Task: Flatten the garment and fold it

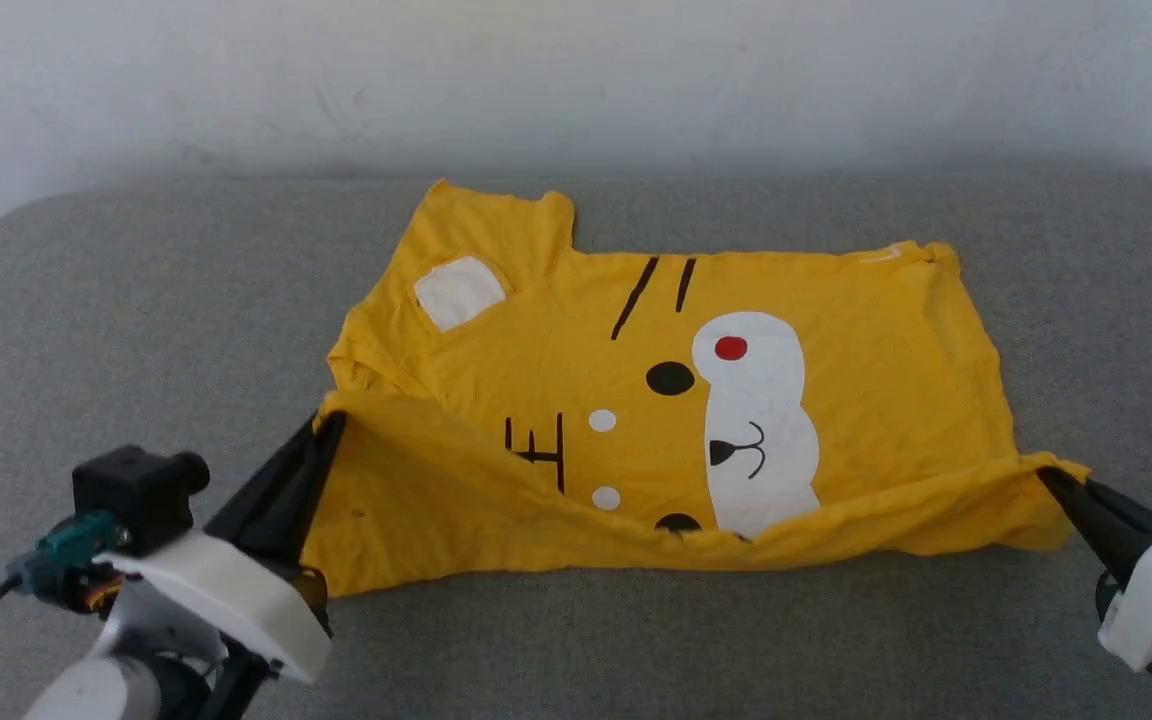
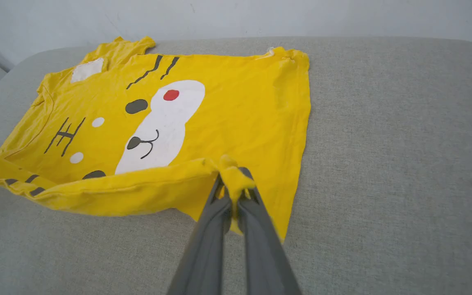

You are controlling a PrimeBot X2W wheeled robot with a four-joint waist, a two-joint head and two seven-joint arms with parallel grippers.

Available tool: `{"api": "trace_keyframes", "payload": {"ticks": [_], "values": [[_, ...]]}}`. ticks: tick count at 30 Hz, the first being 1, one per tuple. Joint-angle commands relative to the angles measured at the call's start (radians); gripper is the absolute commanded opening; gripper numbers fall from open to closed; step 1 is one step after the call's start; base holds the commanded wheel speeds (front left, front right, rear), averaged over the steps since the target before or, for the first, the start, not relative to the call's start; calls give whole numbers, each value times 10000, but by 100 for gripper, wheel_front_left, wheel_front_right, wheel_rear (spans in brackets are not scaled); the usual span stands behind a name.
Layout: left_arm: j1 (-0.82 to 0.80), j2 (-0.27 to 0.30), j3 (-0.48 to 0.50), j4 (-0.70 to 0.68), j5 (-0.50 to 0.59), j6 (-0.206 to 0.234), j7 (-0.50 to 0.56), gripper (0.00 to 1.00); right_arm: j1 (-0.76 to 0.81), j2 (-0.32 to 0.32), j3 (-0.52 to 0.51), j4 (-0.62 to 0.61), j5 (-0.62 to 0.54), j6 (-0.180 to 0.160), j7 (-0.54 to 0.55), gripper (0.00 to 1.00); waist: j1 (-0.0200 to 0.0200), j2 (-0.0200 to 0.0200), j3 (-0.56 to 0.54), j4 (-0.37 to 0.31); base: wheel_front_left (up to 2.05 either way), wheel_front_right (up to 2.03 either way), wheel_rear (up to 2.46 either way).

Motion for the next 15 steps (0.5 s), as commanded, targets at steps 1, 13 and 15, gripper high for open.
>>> {"api": "trace_keyframes", "payload": {"ticks": [1, 13, 15], "values": [[-424, -25, -1, 385, 194, -57, -91, 0, -349, 89, 26, 186, -16, -13, 2, 0, -2, -1, 681, -54, 0, 0, 0], [-2421, -365, -698, 3323, 1092, -283, 6, 0, -2198, -99, 1035, 2013, -633, -13, 169, 0, -2, -1, 1538, -226, 0, 0, 0], [-2641, -426, -841, 3765, 1259, -305, -16, 0, -2436, -154, 1217, 2371, -769, -13, 152, 0, -2, -1, 1630, -221, 0, 0, 0]]}}
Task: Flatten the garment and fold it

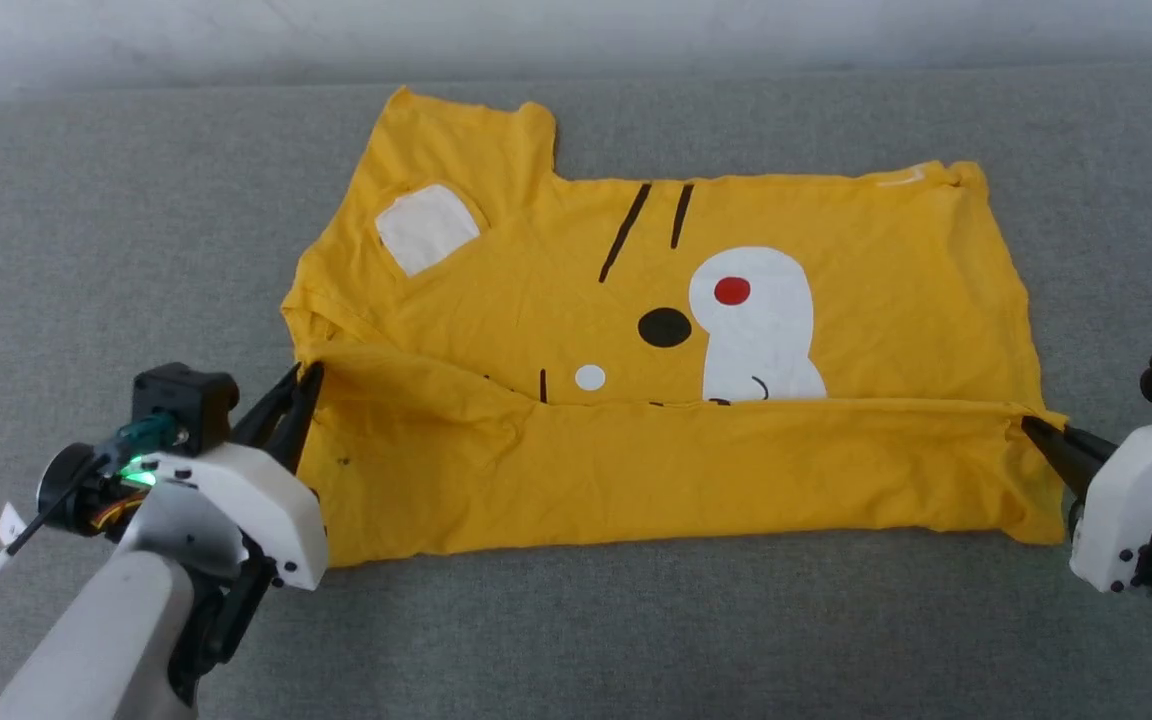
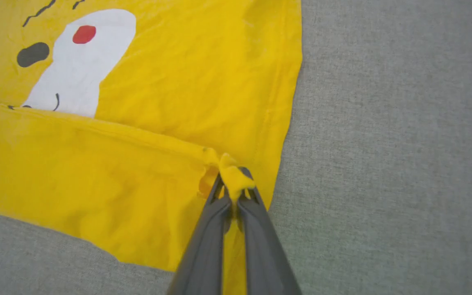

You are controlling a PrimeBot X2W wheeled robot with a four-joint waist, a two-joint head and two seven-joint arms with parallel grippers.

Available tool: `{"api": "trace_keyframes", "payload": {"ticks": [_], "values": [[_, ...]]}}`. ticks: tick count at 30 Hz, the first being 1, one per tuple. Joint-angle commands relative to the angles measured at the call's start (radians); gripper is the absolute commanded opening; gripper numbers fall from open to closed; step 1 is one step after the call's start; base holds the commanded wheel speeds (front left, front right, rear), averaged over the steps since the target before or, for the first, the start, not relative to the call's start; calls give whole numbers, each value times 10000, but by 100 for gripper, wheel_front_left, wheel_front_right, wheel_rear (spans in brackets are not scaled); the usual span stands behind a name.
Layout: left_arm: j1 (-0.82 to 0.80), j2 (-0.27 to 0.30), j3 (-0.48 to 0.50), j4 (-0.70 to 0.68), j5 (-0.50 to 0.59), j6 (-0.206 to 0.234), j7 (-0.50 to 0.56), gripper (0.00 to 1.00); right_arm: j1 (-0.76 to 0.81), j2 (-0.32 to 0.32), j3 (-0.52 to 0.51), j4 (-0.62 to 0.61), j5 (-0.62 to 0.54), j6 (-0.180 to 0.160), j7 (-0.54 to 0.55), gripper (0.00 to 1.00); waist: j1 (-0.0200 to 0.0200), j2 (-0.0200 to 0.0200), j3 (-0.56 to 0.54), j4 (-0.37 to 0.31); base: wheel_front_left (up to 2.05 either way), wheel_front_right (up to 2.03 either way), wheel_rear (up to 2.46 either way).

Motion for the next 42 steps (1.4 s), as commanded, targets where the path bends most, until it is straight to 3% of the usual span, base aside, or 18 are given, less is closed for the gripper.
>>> {"api": "trace_keyframes", "payload": {"ticks": [1, 4, 5, 6, 7, 8, 14, 18, 24, 32, 42], "values": [[-165, -58, -41, 93, 66, -36, -27, 0, -154, 1, 37, 79, -49, -9, -34, 0, -2, 0, 124, -31, 0, 0, 0], [-375, -261, -173, 696, 120, -58, -113, 0, -461, 115, 194, 585, -132, -9, -256, 0, -2, 0, 170, -39, 0, 0, 0], [-425, -343, -187, 883, 92, -64, -157, 0, -561, 168, 190, 774, -234, -9, -433, 13, -2, 0, 160, -42, 0, 0, 0], [-469, -425, -188, 1063, 59, -57, -201, 4, -643, 235, 170, 996, -336, -9, -599, 100, -2, 0, 141, -38, 0, 0, 0], [-520, -516, -169, 1237, 38, -17, -280, 56, -703, 288, 232, 1158, -401, -9, -749, 100, -2, 0, 104, -17, 0, 0, 0], [-565, -603, -161, 1409, 19, 10, -355, 100, -734, 349, 314, 1289, -391, -9, -869, 100, -2, 0, 44, 6, 0, 0, 0], [-563, -1075, 165, 1839, -433, 125, -918, 100, -648, 423, 569, 1576, -459, -9, -1446, 100, -2, 0, -600, 66, 0, 0, 0], [-63, -1284, 306, 1578, -778, 370, -898, 100, -250, 648, 187, 1478, -658, -9, -1374, 100, -2, 0, -1108, 82, 0, 0, 0], [1241, -1502, 459, 554, -1075, 1279, -639, 100, 675, 1904, -1501, 928, -1956, -9, -510, 100, -2, 0, -1528, 21, 0, 0, 0], [2307, -1130, 28, -640, -519, 2534, 513, 100, 1913, 3988, -3040, -1049, -3430, -9, 780, 100, -2, 0, -1431, 28, 0, 0, 0], [2483, -590, -185, -498, 104, 3696, 1822, 100, 2476, 4586, -3514, -2481, -3650, -9, 1175, 100, -2, 0, -815, -241, 0, 0, 0]]}}
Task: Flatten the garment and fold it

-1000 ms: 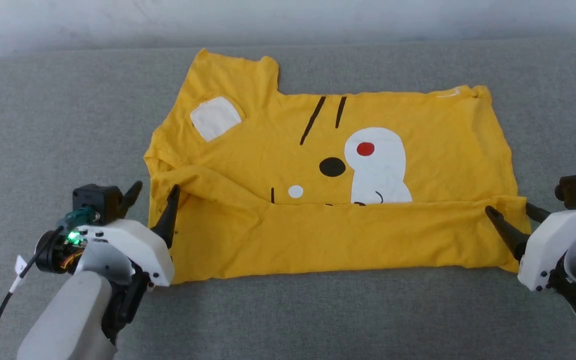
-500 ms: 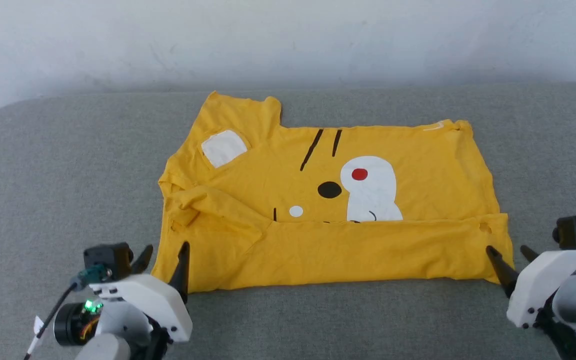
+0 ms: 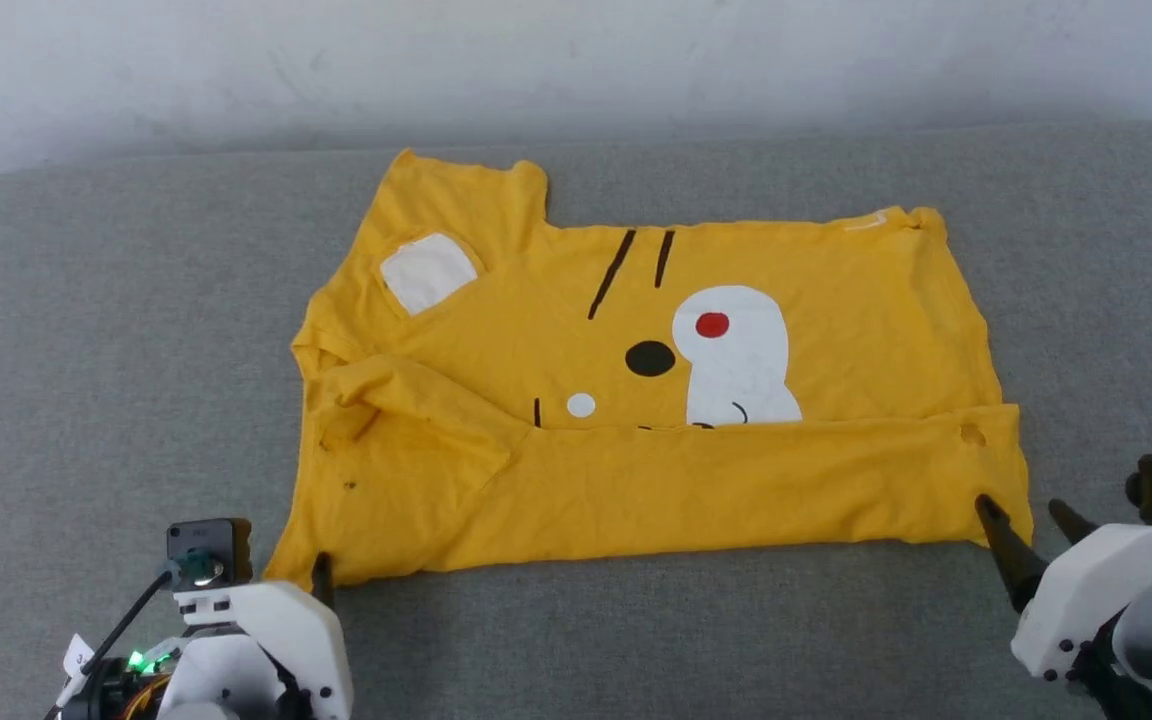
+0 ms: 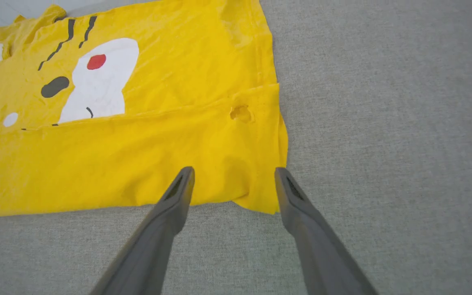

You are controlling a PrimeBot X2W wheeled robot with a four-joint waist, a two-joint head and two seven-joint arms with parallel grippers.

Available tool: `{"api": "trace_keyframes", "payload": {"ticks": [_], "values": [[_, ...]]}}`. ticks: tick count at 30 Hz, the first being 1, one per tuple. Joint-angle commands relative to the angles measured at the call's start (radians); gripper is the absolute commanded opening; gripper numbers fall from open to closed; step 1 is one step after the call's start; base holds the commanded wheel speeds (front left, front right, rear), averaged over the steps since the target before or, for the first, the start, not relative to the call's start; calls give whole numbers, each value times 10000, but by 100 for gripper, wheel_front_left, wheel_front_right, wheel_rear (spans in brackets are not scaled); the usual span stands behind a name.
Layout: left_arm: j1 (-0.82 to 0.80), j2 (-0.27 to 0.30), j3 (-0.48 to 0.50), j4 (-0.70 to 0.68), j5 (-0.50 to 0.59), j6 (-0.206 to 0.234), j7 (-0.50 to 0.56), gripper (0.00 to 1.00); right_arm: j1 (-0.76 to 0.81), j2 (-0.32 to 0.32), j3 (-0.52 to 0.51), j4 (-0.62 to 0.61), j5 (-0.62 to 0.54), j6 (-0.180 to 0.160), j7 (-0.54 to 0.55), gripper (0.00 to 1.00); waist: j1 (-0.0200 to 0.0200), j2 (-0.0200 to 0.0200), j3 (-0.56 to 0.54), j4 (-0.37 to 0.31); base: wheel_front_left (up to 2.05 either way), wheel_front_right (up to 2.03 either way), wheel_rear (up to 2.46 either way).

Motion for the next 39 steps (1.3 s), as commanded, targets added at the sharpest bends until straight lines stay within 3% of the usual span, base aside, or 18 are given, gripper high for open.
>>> {"api": "trace_keyframes", "payload": {"ticks": [1, 7, 8, 9, 15, 22, 34, 38, 39], "values": [[116, 77, -51, 95, 108, 126, 133, 100, 84, 35, -51, -141, -20, -9, 15, 100, 0, 0, 209, -151, 0, 0, 0], [195, -37, -108, 449, -204, 232, 734, 100, 114, 64, -199, -608, -57, -9, -12, 100, 0, 0, 643, -375, 0, 0, 0], [206, -81, -164, 522, -295, 151, 839, 61, 106, 66, -240, -656, -51, -9, -25, 100, 0, 0, 711, -391, 0, 0, 0], [197, -119, -228, 584, -379, 39, 925, 0, 95, 68, -283, -699, -53, -9, -39, 100, 0, 0, 759, -401, 0, 0, 0], [-3, -412, -213, 699, -521, -383, 254, 0, 85, 75, -472, -748, -217, -9, 84, 100, 0, 0, 636, -203, 0, 0, 0], [-218, -494, -68, 40, -255, -397, -710, 0, -157, 76, -601, -70, -625, -9, 406, 100, 0, 0, 112, 263, 0, 0, 0], [-169, -337, -181, -1404, 104, -144, -833, 0, -975, 80, -998, 1909, -1190, -9, 470, 100, 0, 0, 457, 766, 0, 0, 0], [-202, -341, -228, -1487, 136, -122, -824, 0, -1001, 18, -601, 2508, -1381, -9, 472, 100, 0, 0, 631, 807, 0, 0, 0], [-220, -342, -250, -1484, 151, -125, -820, 0, -1005, 16, -563, 2648, -1387, -9, 490, 70, 0, 0, 654, 805, 0, 0, 0]]}}
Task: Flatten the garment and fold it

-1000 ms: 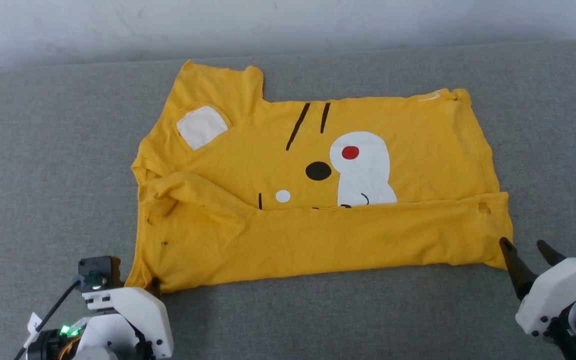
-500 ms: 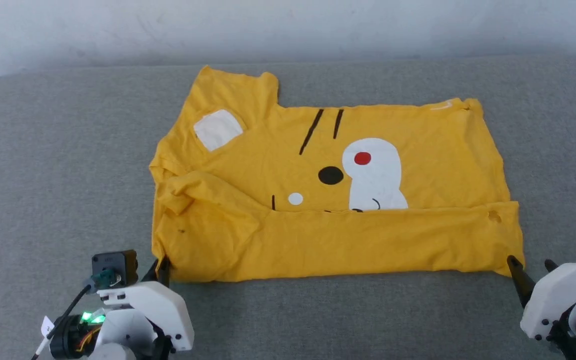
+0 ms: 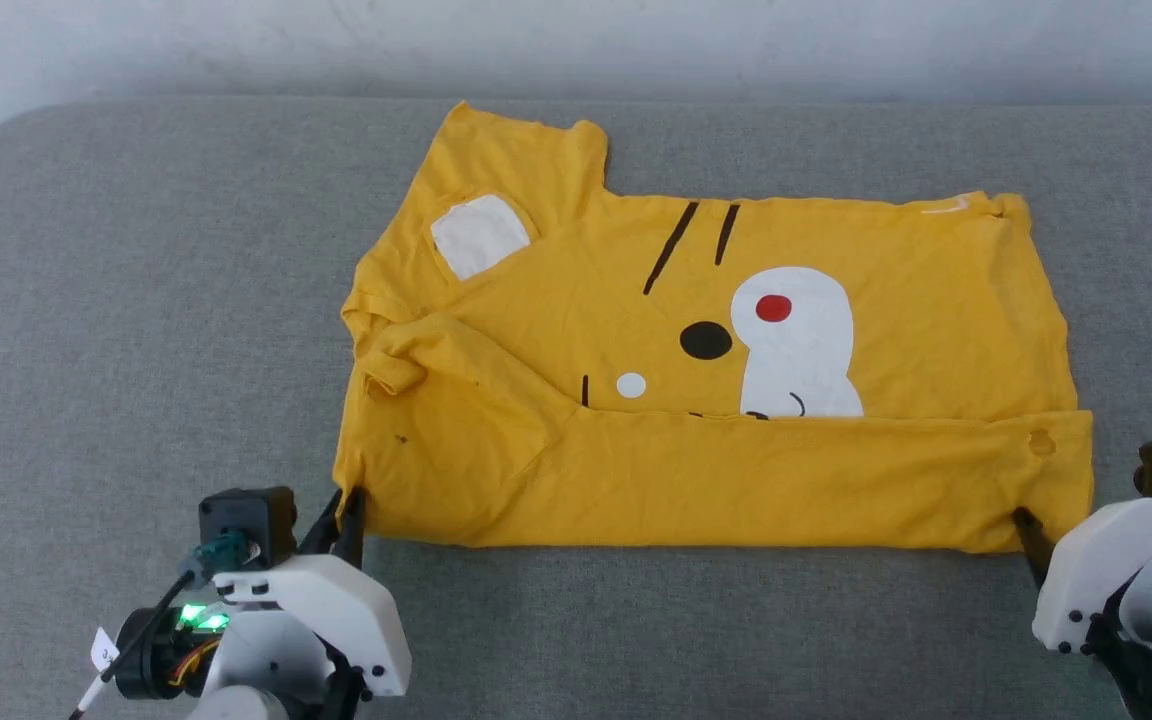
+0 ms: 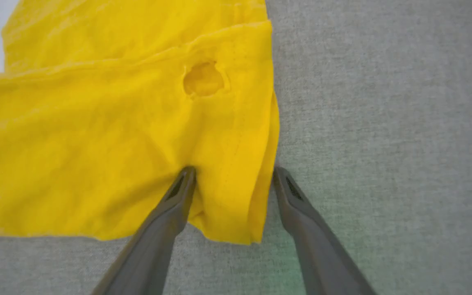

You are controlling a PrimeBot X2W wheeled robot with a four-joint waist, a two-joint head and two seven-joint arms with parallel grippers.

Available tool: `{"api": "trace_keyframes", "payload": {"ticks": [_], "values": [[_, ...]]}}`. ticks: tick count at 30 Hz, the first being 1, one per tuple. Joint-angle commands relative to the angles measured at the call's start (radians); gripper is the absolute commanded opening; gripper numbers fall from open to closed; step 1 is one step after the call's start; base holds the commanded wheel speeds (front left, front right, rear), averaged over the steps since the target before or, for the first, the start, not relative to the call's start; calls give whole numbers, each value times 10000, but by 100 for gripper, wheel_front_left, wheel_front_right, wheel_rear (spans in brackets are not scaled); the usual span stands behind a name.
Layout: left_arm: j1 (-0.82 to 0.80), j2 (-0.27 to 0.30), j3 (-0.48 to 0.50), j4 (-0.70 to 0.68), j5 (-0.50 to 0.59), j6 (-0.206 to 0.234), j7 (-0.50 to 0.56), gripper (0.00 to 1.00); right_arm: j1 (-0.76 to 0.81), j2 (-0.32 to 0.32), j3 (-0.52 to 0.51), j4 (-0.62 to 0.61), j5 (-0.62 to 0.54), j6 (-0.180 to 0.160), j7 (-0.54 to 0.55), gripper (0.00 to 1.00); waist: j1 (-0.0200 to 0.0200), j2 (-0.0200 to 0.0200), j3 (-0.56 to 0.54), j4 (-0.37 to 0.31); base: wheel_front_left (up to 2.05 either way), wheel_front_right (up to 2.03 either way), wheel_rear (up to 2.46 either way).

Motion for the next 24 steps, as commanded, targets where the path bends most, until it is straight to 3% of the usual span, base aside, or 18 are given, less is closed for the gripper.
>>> {"api": "trace_keyframes", "payload": {"ticks": [1, 2, 12, 19, 24], "values": [[-89, 33, -85, -18, 125, 64, 47, 0, 59, 109, 154, 467, -30, -7, 82, 40, 1, -1, 90, 33, 0, 0, 0], [-122, 28, -126, -7, 150, 60, 70, 0, 34, 98, 145, 544, -27, -7, 57, 0, 1, -1, 95, 30, 0, 0, 0], [224, 207, 109, 234, -131, 101, 61, 0, 208, -533, 180, 106, 562, -7, -137, 0, 1, -1, -826, -91, 0, 0, 0], [1427, 575, 159, -41, -411, 264, 287, 0, 1153, -902, 246, -1348, 980, -7, 774, 0, 1, -1, -1723, -160, 0, 0, 0], [2483, 610, 60, -73, -717, 368, 382, 0, 2216, -784, -174, -2420, 1051, -7, 1700, 0, 1, -1, -1933, -115, 0, 0, 0]]}}
